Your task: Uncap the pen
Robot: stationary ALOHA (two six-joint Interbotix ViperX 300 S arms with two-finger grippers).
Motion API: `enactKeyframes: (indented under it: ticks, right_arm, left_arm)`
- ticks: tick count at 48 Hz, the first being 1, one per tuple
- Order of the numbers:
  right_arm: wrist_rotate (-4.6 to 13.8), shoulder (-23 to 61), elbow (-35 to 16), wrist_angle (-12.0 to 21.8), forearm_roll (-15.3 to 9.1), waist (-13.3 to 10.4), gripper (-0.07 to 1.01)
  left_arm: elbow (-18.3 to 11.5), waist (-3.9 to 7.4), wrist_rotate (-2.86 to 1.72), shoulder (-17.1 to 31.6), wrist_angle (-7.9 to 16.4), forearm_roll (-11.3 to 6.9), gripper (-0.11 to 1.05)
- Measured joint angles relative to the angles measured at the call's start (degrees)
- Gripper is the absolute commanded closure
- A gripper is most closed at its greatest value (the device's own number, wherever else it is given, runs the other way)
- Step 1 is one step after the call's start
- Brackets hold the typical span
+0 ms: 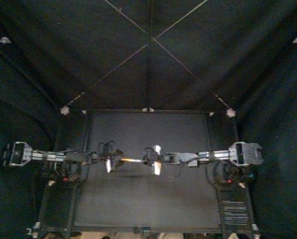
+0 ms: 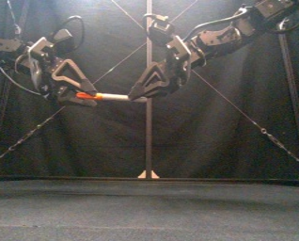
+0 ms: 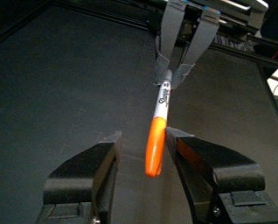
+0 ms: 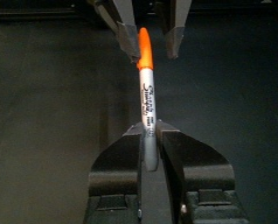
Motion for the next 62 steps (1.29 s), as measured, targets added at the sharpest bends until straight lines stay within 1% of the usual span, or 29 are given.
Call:
enactKeyframes:
  ticks: [3,4,5,7,8,11,12,13,17,18,20,22,23,24,25,26,28,32,35,39,47,52,53,55,56,59,60,62]
  right_arm:
    - [0.09,0.00,0.18,-0.09,0.00,-0.09,0.46]
    - [0.00,0.00,0.26,-0.18,0.00,0.00,0.46]
    - [0.00,0.00,0.26,-0.18,0.00,0.00,0.46]
    - [0.00,0.00,0.26,-0.35,0.00,-0.09,0.46]
    - [0.00,0.00,0.26,-0.44,0.09,-0.09,0.46]
    - [0.00,0.00,0.35,-0.62,0.09,-0.09,0.46]
    - [0.00,0.00,0.35,-0.70,0.00,-0.09,0.46]
    - [0.00,0.00,0.35,-0.70,0.00,-0.09,0.46]
    - [-0.09,0.00,0.35,-0.79,0.00,-0.09,0.46]
    - [-0.09,0.00,0.35,-0.79,0.00,-0.18,0.46]
    - [-0.09,-0.18,0.35,-0.79,0.00,-0.26,0.46]
    - [-0.18,-0.35,0.44,-0.70,0.00,-0.35,0.46]
    - [-0.18,-0.44,0.44,-0.79,0.00,-0.44,0.46]
    - [-0.18,-0.53,0.44,-0.88,0.00,-0.53,0.46]
    - [-0.18,-0.62,0.44,-0.97,-0.09,-0.62,0.46]
    - [-0.18,-0.70,0.44,-1.05,-0.09,-0.70,0.46]
    - [-0.09,-0.88,0.44,-1.14,-0.18,-0.79,0.46]
    - [-0.18,-1.23,0.44,-1.58,-0.53,-1.14,0.46]
    - [-0.26,-1.41,0.44,-2.02,-0.79,-1.41,0.46]
    - [-0.44,-1.49,0.44,-2.81,-0.97,-1.76,0.46]
    - [-0.44,-1.49,0.53,-3.87,-1.32,-1.85,0.46]
    - [-0.44,-1.49,0.79,-3.96,-1.32,-1.85,0.46]
    - [-0.44,-1.49,0.88,-4.04,-1.32,-1.93,0.46]
    - [-0.35,-1.49,1.14,-4.04,-1.32,-1.93,0.46]
    - [-0.35,-1.58,1.32,-4.13,-1.32,-1.93,0.46]
    - [-0.35,-1.85,2.02,-4.31,-1.41,-1.93,0.46]
    - [-0.26,-2.11,2.29,-4.39,-1.32,-1.93,0.46]
    - [-0.26,-2.55,2.90,-4.57,-1.32,-1.93,0.46]
  left_arm:
    - [-0.26,-0.53,0.00,0.00,0.00,-1.23,0.14]
    - [-0.26,-0.70,-0.09,0.00,0.00,-1.67,0.14]
    - [-0.35,-0.79,0.00,0.00,-0.09,-2.02,0.14]
    - [-0.44,-0.88,0.00,0.00,0.00,-2.64,0.14]
    - [-0.44,-0.97,-0.09,0.00,-0.09,-2.99,0.15]
    - [-0.53,-0.97,0.00,0.00,0.09,-3.78,0.16]
    - [-0.53,-1.05,-0.09,0.00,0.09,-3.96,0.17]
    - [-0.53,-1.05,0.00,0.00,0.18,-4.13,0.18]
    - [-0.53,-1.23,0.00,0.00,0.18,-4.57,0.22]
    - [-0.53,-1.23,-0.09,-0.09,0.26,-4.66,0.23]
    - [-0.53,-1.32,0.00,-0.18,0.26,-4.92,0.25]
    - [-0.53,-1.41,0.00,-0.35,0.26,-5.19,0.26]
    - [-0.53,-1.41,-0.09,-0.53,0.26,-5.45,0.26]
    - [-0.53,-1.41,0.00,-0.70,0.18,-5.71,0.27]
    - [-0.53,-1.32,-0.09,-0.88,0.26,-6.06,0.27]
    - [-0.53,-1.41,0.00,-1.05,0.18,-6.50,0.27]
    - [-0.53,-1.32,-0.09,-1.58,0.26,-7.38,0.27]
    - [-0.53,-1.32,-0.09,-2.64,0.26,-9.32,0.27]
    - [-0.53,-1.41,-0.09,-3.43,0.26,-10.11,0.27]
    - [-0.53,-1.32,-0.09,-4.04,0.26,-10.46,0.27]
    - [-0.53,-1.49,-0.09,-4.22,0.26,-10.63,0.32]
    - [-0.62,-1.58,-0.09,-4.31,0.26,-10.63,0.43]
    - [-0.62,-1.67,0.00,-4.31,0.26,-10.55,0.46]
    - [-0.62,-1.58,-0.09,-4.39,0.26,-10.63,0.51]
    - [-0.62,-1.58,0.00,-4.39,0.18,-10.63,0.54]
    - [-0.70,-1.58,0.00,-4.66,0.18,-10.55,0.60]
    - [-0.70,-1.58,0.09,-4.75,0.18,-10.63,0.61]
    - [-0.62,-1.58,0.00,-4.92,0.18,-10.55,0.64]
